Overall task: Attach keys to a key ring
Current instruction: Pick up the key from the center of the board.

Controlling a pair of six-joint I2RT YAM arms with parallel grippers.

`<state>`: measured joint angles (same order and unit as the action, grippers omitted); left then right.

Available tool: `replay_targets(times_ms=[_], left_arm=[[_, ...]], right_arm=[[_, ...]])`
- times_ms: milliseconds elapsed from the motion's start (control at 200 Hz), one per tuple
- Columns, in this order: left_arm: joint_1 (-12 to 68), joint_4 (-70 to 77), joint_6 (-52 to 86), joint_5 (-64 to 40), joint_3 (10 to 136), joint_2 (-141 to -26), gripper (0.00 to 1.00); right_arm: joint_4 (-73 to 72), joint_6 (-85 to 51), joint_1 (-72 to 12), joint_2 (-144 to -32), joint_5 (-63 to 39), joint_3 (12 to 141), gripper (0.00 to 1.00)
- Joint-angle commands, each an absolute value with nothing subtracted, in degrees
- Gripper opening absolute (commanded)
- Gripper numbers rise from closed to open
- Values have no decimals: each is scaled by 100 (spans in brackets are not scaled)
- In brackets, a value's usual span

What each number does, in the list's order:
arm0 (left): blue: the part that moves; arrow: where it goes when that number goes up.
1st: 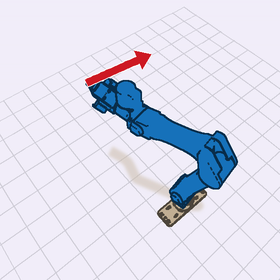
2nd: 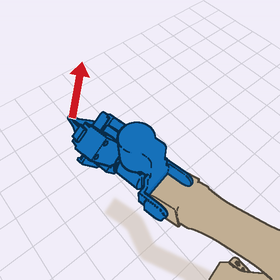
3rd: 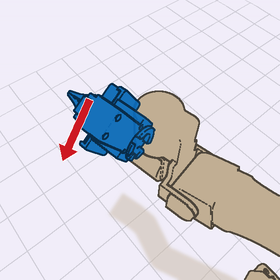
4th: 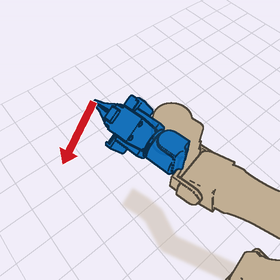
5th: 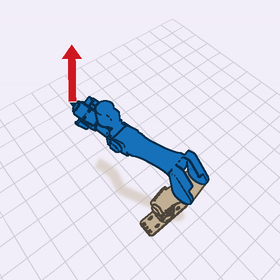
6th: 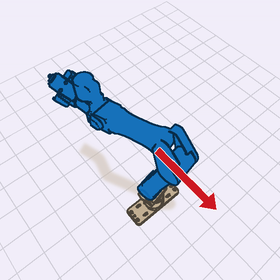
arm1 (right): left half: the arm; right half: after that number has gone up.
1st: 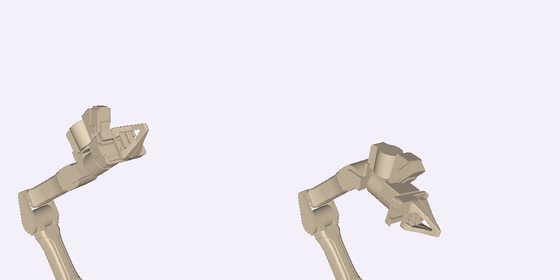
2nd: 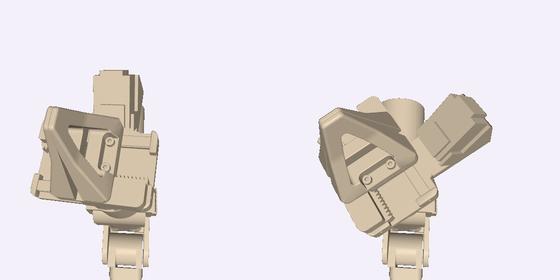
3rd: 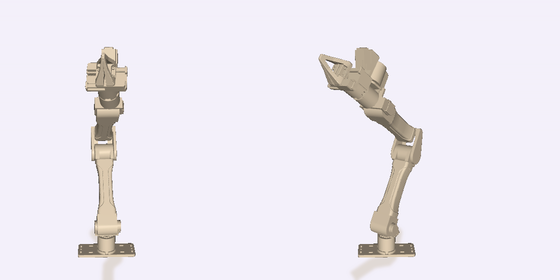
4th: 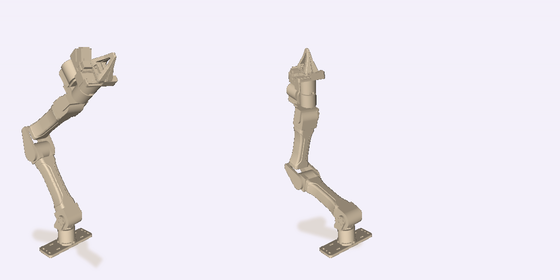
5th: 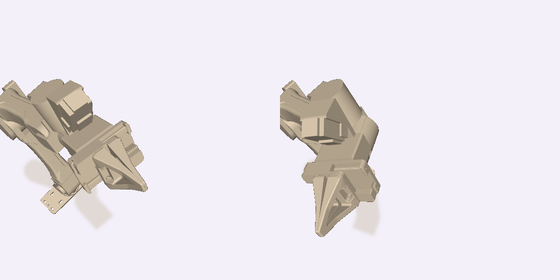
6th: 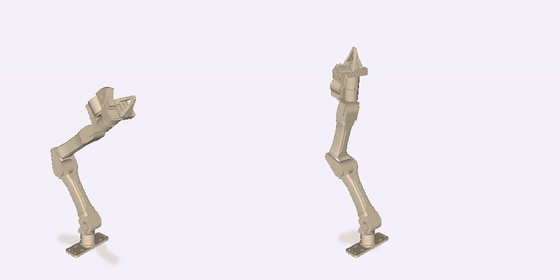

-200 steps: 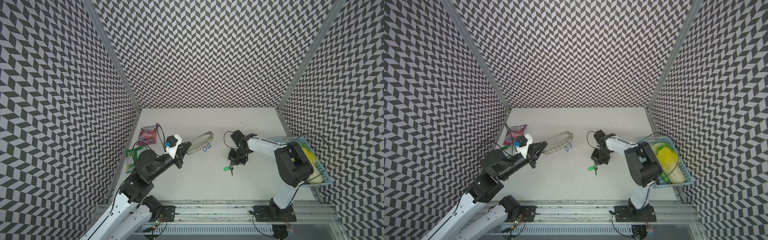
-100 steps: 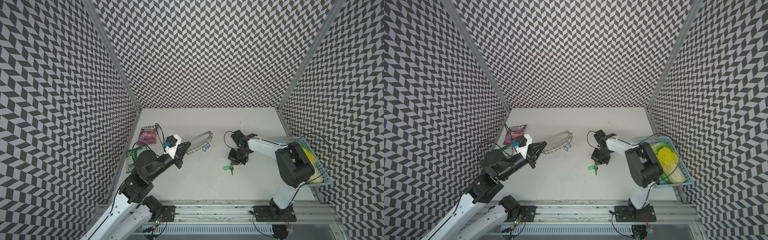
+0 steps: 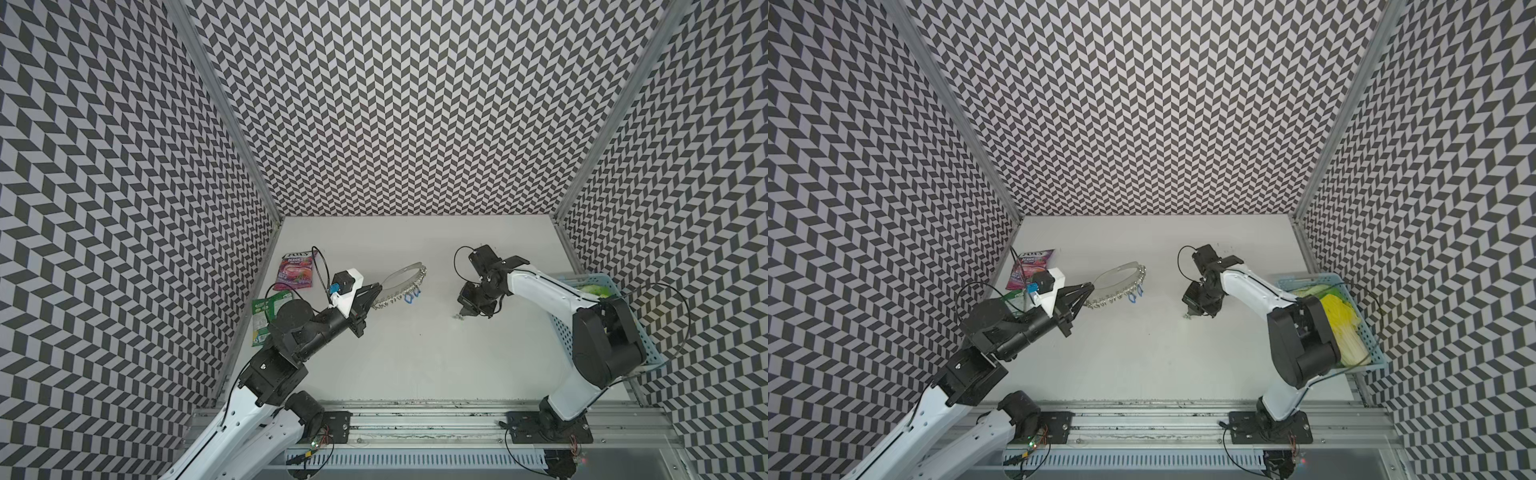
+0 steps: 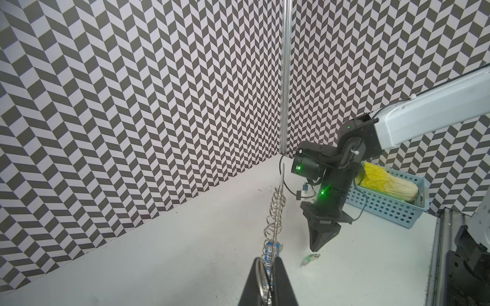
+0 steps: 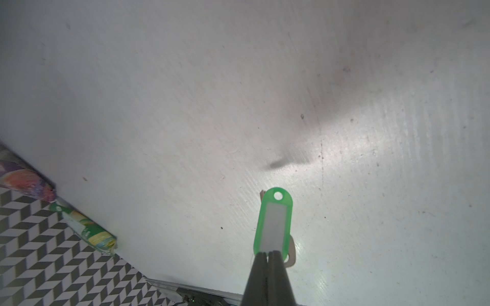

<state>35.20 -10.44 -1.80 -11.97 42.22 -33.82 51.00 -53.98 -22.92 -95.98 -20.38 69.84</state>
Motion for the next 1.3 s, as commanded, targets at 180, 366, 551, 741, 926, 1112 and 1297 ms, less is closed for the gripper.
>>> replay_targets(times_ms=[180,366,551,741,926,1112,1297], left_arm=[[3516,-988,-226,-1706,4333,-3496,0],[3519,-958,-174,-2336,4363,-3655,0],[3592,-895,-149,-2868,4418,-3928,0],[3876,-870,-293,-2967,4541,-4287,0],[4293,-475,-473,-2356,4525,-4516,0],[4672,-44,-1019,-1462,4493,-4708,0],[4729,21,-1371,-1243,4593,-4944,0]], right_arm=[[5381,-6077,-1752,-8958,-2120,7873,0],[5140,-6505,-1500,-8876,-2218,8753,0],[5463,-6355,-1494,-9317,-2103,10321,0],[6044,-6158,-1583,-9892,-2126,11940,0],[6074,-6283,-2125,-9901,-2202,12156,0],[5910,-6183,-2955,-9864,-2185,12105,0],[5681,-5908,-3453,-9759,-2116,12004,0]])
